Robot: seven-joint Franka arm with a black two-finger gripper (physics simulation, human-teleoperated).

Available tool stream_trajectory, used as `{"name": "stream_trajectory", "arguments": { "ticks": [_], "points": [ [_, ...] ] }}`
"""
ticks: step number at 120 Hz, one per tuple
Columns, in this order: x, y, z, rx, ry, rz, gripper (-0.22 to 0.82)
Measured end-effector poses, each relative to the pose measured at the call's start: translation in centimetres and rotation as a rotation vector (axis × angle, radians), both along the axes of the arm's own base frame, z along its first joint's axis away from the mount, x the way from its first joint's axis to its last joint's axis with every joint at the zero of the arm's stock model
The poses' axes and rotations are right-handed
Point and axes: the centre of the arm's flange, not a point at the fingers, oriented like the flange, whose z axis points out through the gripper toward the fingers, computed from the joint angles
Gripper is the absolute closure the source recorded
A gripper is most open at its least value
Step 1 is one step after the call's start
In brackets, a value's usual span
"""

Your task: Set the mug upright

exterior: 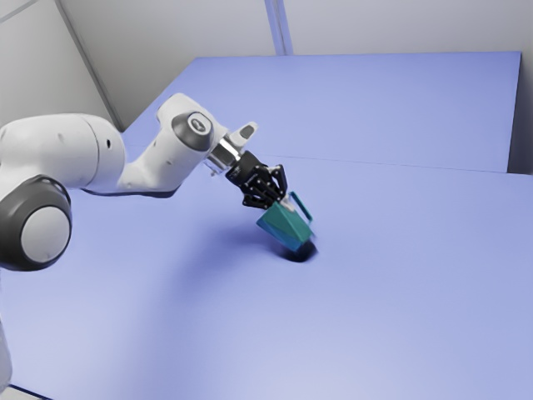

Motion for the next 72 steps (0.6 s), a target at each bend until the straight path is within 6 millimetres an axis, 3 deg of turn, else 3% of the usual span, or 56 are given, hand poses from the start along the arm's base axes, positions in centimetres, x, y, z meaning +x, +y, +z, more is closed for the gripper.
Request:
{"name": "stream_trajectory", "arguments": {
  "ticks": [24, 54, 72],
  "points": [
    [-1.5, 1.3, 4.2, 0.243, -0.064, -0.079, 0.78],
    [-8.1, 3.3, 6.5, 0.495, -0.075, -0.136, 0.78],
    [-10.3, 4.3, 6.7, 0.626, -0.115, -0.16, 0.78]
  ]
}}
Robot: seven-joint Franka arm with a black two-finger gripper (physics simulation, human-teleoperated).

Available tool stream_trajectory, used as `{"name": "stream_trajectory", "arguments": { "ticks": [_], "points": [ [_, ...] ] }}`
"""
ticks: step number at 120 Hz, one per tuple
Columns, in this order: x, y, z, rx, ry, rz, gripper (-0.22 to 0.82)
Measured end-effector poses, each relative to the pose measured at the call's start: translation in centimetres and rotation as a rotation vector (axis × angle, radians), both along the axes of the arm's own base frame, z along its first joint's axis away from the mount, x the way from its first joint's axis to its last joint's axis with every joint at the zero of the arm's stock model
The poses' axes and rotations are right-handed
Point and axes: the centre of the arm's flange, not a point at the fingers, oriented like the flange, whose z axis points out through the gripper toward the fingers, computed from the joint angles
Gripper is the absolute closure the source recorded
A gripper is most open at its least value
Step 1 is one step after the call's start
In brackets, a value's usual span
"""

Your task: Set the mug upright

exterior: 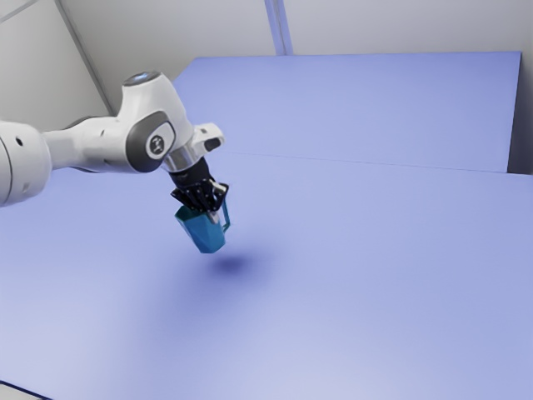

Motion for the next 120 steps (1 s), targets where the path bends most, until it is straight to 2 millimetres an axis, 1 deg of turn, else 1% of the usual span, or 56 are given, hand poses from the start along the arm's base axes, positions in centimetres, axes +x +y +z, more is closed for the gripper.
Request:
{"name": "stream_trajectory", "arguments": {
  "ticks": [17, 41, 67, 84, 97, 115, 120],
  "points": [
    [-0.8, 0.6, -0.4, 0.071, -0.039, -0.014, 0.78],
    [-1.6, 0.7, -1.2, 0.098, -0.055, -0.006, 0.78],
    [-0.8, 0.7, -4.4, 0.103, -0.032, 0.012, 0.78],
    [-0.4, 0.8, -6.0, 0.103, -0.025, 0.024, 0.78],
    [-0.2, 1.0, -6.7, 0.103, -0.022, 0.035, 0.78],
    [-0.1, 1.3, -6.9, 0.102, -0.029, 0.048, 0.78],
    [-0.1, 1.4, -6.8, 0.102, -0.03, 0.051, 0.71]
  ]
}}
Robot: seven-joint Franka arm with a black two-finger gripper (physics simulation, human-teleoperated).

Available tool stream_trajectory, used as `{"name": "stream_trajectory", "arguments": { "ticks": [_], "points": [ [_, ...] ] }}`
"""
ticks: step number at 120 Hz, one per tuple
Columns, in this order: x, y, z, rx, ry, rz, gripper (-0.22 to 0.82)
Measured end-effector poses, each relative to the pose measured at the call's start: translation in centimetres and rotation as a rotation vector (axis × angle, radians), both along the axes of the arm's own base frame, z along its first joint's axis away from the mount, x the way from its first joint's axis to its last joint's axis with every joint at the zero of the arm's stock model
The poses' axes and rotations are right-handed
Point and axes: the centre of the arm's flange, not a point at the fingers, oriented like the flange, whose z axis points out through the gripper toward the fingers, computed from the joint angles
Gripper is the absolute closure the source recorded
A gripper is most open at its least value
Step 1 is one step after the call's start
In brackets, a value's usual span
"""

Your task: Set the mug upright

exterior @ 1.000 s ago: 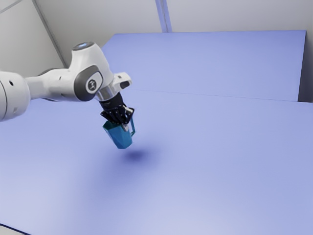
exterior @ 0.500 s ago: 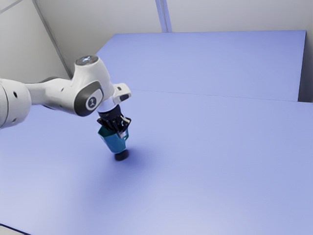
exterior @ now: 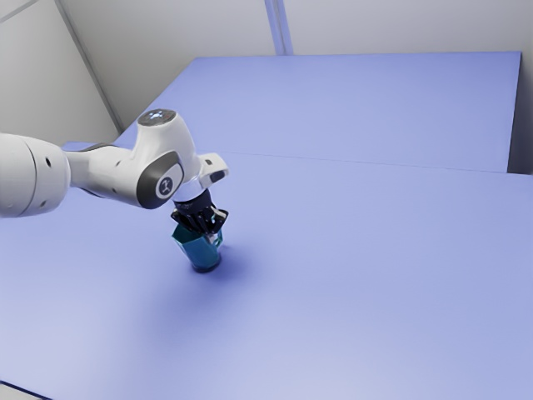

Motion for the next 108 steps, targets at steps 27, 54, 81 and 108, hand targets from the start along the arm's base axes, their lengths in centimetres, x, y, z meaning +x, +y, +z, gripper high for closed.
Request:
{"name": "stream_trajectory", "arguments": {
  "ticks": [27, 54, 81, 108],
  "points": [
    [0.0, -0.1, 1.0, -0.002, -0.018, 0.004, 0.27],
    [-0.5, -0.3, 4.1, -0.003, -0.058, 0.001, 0.09],
    [-1.2, -1.0, 9.0, -0.012, -0.108, -0.006, 0.03],
    [0.1, -1.1, 13.5, -0.001, -0.12, -0.02, 0.01]
  ]
}}
